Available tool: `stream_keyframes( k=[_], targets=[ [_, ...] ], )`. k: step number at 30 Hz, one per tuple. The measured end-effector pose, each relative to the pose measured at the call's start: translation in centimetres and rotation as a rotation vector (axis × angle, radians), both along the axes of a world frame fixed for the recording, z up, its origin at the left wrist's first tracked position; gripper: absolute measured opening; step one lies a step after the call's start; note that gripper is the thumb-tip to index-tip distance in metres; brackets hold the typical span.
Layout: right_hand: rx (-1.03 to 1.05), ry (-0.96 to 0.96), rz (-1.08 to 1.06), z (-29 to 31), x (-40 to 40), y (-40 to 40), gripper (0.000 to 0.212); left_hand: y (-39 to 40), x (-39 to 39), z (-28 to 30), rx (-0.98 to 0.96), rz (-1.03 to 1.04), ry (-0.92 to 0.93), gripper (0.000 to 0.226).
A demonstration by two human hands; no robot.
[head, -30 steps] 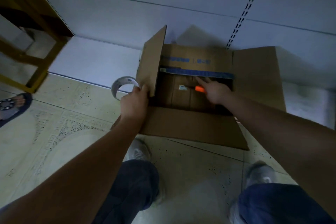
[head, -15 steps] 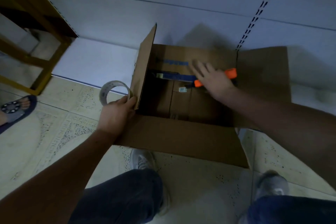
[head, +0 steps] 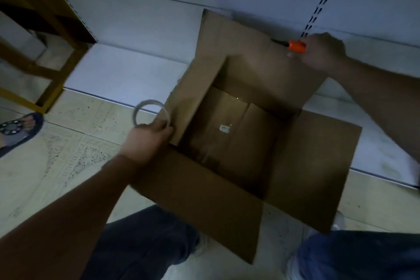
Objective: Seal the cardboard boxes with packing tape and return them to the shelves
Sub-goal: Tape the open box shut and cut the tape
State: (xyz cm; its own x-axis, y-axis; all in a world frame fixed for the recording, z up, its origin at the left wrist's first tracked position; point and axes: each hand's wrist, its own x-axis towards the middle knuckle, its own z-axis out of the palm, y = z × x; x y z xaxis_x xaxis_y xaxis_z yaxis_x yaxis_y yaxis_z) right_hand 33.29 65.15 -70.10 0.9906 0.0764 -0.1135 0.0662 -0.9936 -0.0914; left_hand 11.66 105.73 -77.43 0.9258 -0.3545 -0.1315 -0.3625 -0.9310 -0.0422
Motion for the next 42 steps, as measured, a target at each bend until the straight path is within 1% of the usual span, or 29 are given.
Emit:
stream_keyframes(
  k=[2, 3, 4, 6, 8, 10, 11, 12, 13, 14, 15, 16, 17, 18, 19, 20, 21, 22, 24, 25, 26, 29, 31, 33, 35, 37, 39, 40, 42],
  targets=[
    [-0.016, -0.067, 0.027, -1.4, -0.5, 0.7, 0.030, -2.1, 0.9, -0.8, 0.077, -0.034, 0.151, 0.039],
    [-0.015, -0.111, 0.032, -2.0, -0.7, 1.1, 0.017, -2.9, 1.5, -1.0, 0.131, -0.057, 0.191, 0.042],
    [-0.003, -0.143, 0.018, -2.4, -0.7, 1.3, 0.012, -3.5, 2.1, -1.0, 0.179, -0.083, 0.206, 0.042],
    [0.047, -0.155, 0.013, -2.6, -0.7, 1.5, 0.016, -4.5, 3.0, -0.4, 0.285, -0.163, 0.213, 0.039],
    [0.094, -0.071, 0.050, -2.3, -0.7, 1.1, 0.023, -5.1, 4.0, 0.1, 0.425, -0.260, 0.209, 0.037],
    [0.172, 0.006, 0.084, -1.1, -1.8, 0.3, 0.039, -5.2, 4.8, -0.2, 0.498, -0.363, 0.252, 0.036],
    [0.206, -0.030, 0.098, -0.1, -3.0, -0.1, 0.045, -5.0, 5.1, -0.5, 0.465, -0.361, 0.273, 0.031],
    [0.224, -0.119, 0.086, 0.8, -4.4, -0.6, 0.048, -4.5, 5.3, -1.2, 0.395, -0.314, 0.232, 0.021],
    [0.226, -0.241, 0.034, 1.4, -6.3, -1.3, 0.048, -4.3, 5.4, -1.6, 0.228, -0.203, 0.206, 0.012],
    [0.222, -0.358, -0.072, 1.9, -8.6, -2.1, 0.044, -4.4, 5.3, -2.0, 0.055, -0.060, 0.199, 0.017],
    [0.215, -0.416, -0.237, 1.6, -11.1, -3.2, 0.038, -5.1, 5.2, -2.1, -0.033, 0.032, 0.189, 0.021],
    [0.196, -0.415, -0.417, 0.9, -13.5, -4.4, 0.032, -6.1, 5.1, -2.0, -0.030, 0.107, 0.223, 0.020],
    [0.174, -0.315, -0.589, -0.2, -15.8, -5.5, 0.030, -7.1, 4.9, -1.9, 0.041, 0.130, 0.318, 0.021],
    [0.176, -0.125, -0.721, -1.8, -17.8, -6.4, 0.038, -8.1, 4.7, -1.7, 0.114, 0.105, 0.384, 0.026],
    [0.207, 0.117, -0.801, -3.3, -19.6, -7.2, 0.051, -8.5, 4.5, -2.0, 0.080, 0.104, 0.439, 0.030],
    [0.281, 0.337, -0.847, -4.5, -21.1, -7.5, 0.057, -9.2, 4.3, -1.9, 0.048, 0.102, 0.479, 0.030],
    [0.360, 0.470, -0.870, -5.2, -22.3, -7.7, 0.055, -9.4, 4.2, -2.0, 0.048, 0.068, 0.494, 0.028],
    [0.417, 0.500, -0.878, -5.9, -23.0, -7.7, 0.048, -9.3, 4.0, -2.5, 0.019, 0.047, 0.499, 0.023],
    [0.460, 0.393, -0.814, -6.3, -23.6, -7.0, 0.031, -9.3, 3.7, -2.4, 0.021, -0.010, 0.501, 0.017],
    [0.466, 0.296, -0.758, -6.1, -23.3, -6.3, 0.020, -9.5, 3.7, -1.7, 0.022, -0.029, 0.464, 0.016],
    [0.476, 0.212, -0.702, -5.5, -22.7, -5.5, 0.013, -9.6, 4.0, -1.1, -0.044, -0.040, 0.392, 0.014],
    [0.405, 0.052, -0.554, -3.9, -20.4, -3.9, 0.022, -10.4, 6.6, 1.0, -0.320, -0.084, 0.149, 0.011],
    [0.399, -0.014, -0.492, -3.4, -19.4, -3.6, 0.023, -10.9, 9.0, 3.0, -0.380, -0.120, 0.034, 0.016],
    [0.481, -0.064, -0.405, -3.3, -19.2, -3.1, 0.018, -11.3, 10.7, 4.5, -0.467, -0.091, 0.026, 0.017],
    [0.581, -0.097, -0.268, -3.7, -19.9, -1.6, 0.004, -11.9, 11.8, 5.3, -0.538, -0.005, 0.041, 0.017],
    [0.596, 0.000, -0.109, -4.8, -20.6, 0.4, 0.041, -12.6, 12.8, 5.2, -0.610, 0.074, 0.053, 0.020],
    [0.404, 0.231, 0.069, -7.2, -20.2, 2.2, 0.070, -13.3, 13.3, 5.0, -0.678, 0.119, 0.062, 0.018],
    [0.270, 0.331, 0.153, -8.8, -19.8, 2.7, 0.076, -13.4, 13.4, 5.0, -0.695, 0.132, 0.075, 0.014],
    [0.054, 0.416, 0.229, -12.0, -18.7, 3.0, 0.078, -13.3, 14.1, 4.6, -0.738, 0.154, 0.092, 0.010]
  ],
)
